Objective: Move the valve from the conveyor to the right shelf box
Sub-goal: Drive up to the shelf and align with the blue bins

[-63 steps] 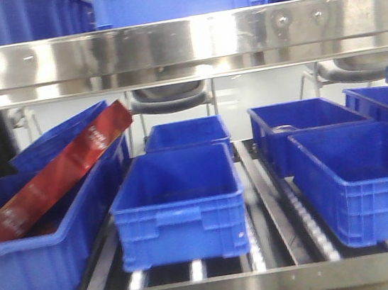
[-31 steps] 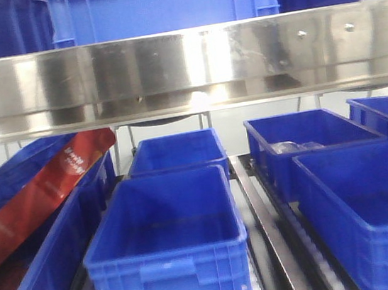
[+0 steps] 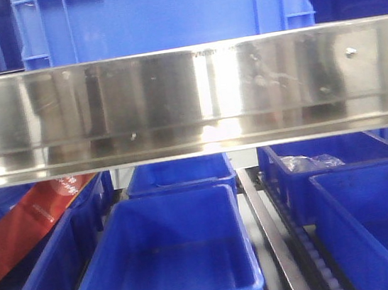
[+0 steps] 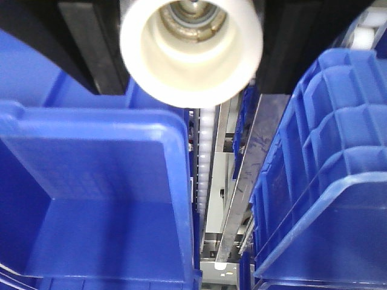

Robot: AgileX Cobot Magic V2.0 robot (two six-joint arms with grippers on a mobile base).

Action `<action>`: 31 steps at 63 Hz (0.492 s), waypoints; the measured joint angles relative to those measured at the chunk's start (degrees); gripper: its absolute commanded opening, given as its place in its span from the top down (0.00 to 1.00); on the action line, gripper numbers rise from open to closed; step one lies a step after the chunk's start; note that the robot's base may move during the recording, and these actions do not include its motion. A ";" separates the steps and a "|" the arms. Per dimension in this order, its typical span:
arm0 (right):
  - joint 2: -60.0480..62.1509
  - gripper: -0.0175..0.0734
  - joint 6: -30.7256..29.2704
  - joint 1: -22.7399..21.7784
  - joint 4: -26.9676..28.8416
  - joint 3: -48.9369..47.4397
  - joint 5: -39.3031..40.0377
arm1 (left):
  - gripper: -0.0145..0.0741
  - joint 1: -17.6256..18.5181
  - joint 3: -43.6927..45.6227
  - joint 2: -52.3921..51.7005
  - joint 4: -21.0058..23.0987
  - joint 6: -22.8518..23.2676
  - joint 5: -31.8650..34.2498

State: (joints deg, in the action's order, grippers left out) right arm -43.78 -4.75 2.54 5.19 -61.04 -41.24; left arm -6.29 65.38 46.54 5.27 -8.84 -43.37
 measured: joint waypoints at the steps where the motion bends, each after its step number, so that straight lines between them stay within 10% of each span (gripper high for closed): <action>1: 0.00 0.98 0.00 0.00 0.00 0.00 0.00 | 0.96 0.00 0.00 0.00 0.00 0.00 0.00; 31: 0.00 0.98 0.00 0.00 0.00 0.00 0.00 | 0.96 0.00 0.00 0.00 0.00 0.00 0.00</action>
State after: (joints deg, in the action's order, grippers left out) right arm -43.78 -4.75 2.54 5.19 -61.04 -41.24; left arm -6.29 65.38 46.54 5.27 -8.84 -43.37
